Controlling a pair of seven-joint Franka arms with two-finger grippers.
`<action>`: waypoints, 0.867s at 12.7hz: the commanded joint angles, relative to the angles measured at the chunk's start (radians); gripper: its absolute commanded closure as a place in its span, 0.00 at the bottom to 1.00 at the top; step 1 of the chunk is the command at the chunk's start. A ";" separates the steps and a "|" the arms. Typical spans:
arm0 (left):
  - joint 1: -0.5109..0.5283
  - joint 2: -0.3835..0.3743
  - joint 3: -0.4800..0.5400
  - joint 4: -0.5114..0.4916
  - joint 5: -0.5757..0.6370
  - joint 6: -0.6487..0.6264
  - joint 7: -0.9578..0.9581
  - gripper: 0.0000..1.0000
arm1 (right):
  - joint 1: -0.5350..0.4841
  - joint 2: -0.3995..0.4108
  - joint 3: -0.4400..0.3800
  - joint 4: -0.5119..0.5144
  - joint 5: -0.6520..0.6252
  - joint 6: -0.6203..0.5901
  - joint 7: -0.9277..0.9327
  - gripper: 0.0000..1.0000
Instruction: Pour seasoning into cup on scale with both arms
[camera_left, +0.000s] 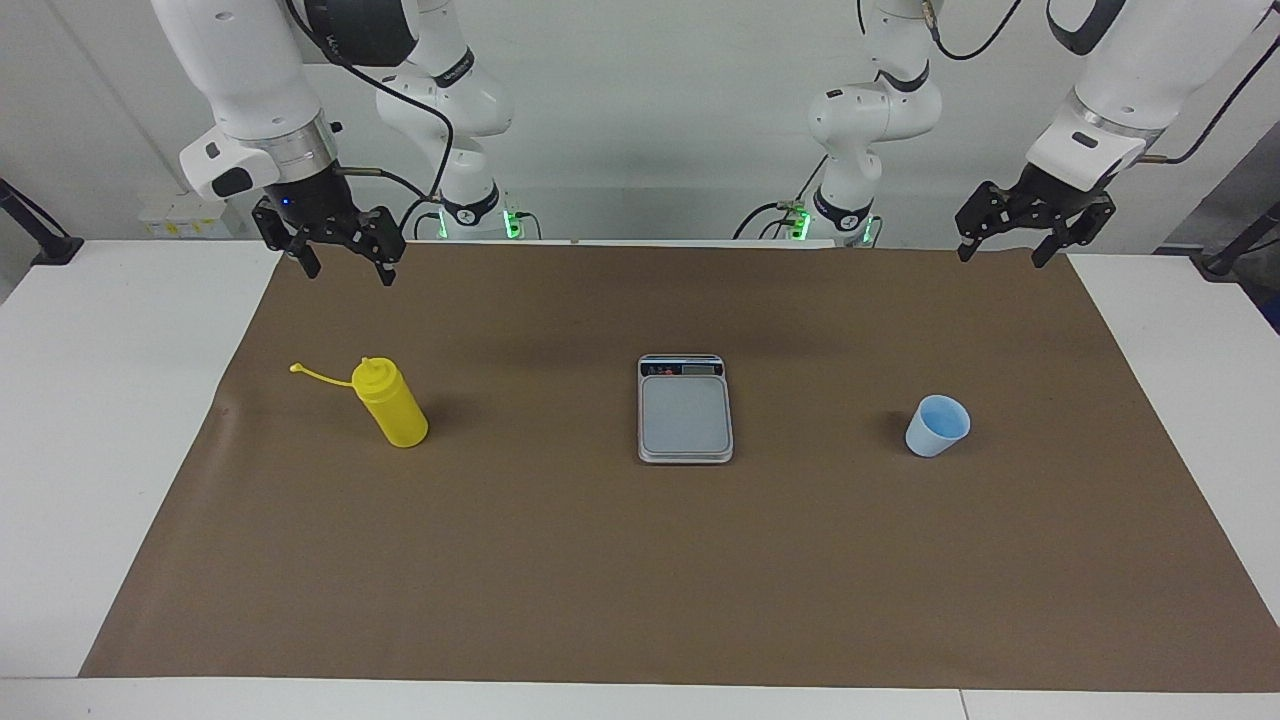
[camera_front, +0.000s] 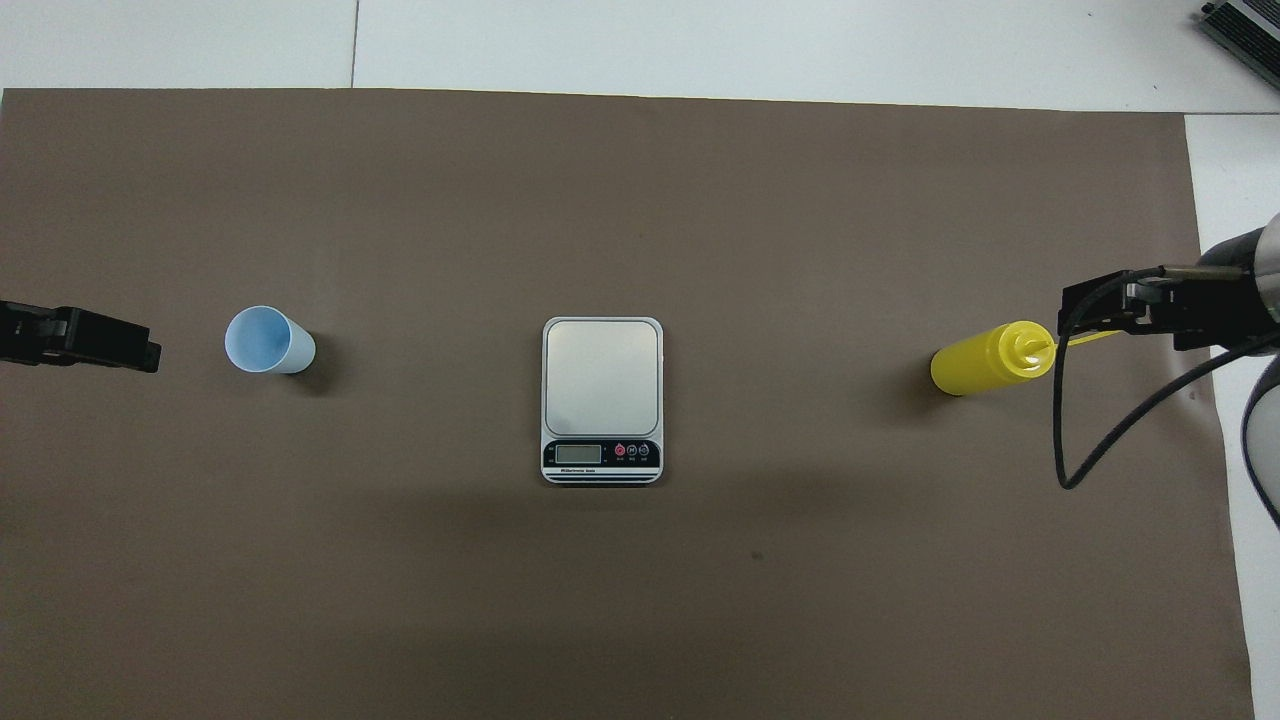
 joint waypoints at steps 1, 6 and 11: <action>-0.003 -0.025 0.007 -0.025 -0.014 0.001 0.009 0.00 | -0.009 -0.027 0.006 -0.037 0.005 0.026 0.001 0.00; -0.003 -0.027 0.007 -0.027 -0.013 0.004 0.016 0.00 | -0.009 -0.028 0.006 -0.040 0.005 0.028 0.001 0.00; 0.010 -0.033 0.013 -0.054 -0.013 0.027 0.016 0.00 | -0.011 -0.033 0.006 -0.046 0.005 0.028 0.001 0.00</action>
